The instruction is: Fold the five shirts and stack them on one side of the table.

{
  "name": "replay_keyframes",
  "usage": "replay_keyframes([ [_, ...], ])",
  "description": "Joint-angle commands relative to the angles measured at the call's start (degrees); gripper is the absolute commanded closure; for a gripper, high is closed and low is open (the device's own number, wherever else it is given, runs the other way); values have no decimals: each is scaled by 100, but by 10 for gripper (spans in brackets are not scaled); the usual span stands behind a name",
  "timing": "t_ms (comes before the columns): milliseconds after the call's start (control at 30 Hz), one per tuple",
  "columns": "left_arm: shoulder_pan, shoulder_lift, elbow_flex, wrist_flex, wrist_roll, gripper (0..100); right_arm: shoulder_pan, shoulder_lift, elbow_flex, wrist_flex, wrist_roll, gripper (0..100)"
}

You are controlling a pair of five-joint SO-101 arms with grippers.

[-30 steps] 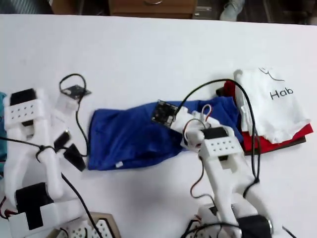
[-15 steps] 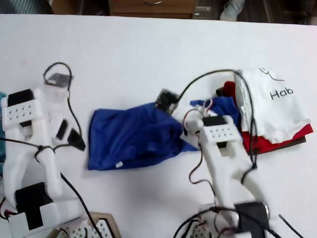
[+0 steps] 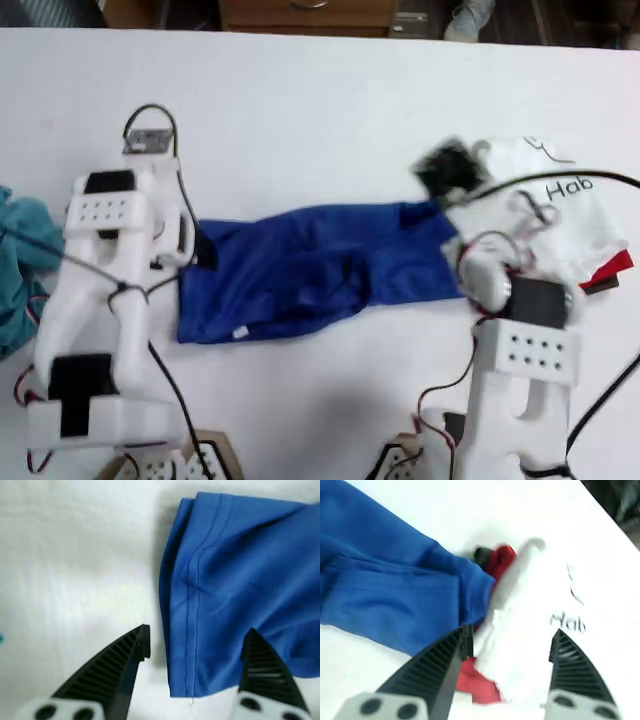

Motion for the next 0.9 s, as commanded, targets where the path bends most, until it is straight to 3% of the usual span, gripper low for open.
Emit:
replay_keyframes([
  [0, -18, 897, -576, -88, -9, 688, 549, -189, 62, -163, -18, 744],
  [233, -26, 2840, -2211, 510, 0, 689, 927, -207, 70, -207, 0, 744],
  [467, -97, 4070, -3327, 1196, -53, 707, 945, -207, 70, -207, 492, 744],
  [633, -316, 4475, -3978, 1547, -501, 780, 945, -207, 70, -207, 501, 744],
  [867, -290, 4527, -3943, 1600, -1248, 725, 910, -207, 70, -207, 501, 744],
])
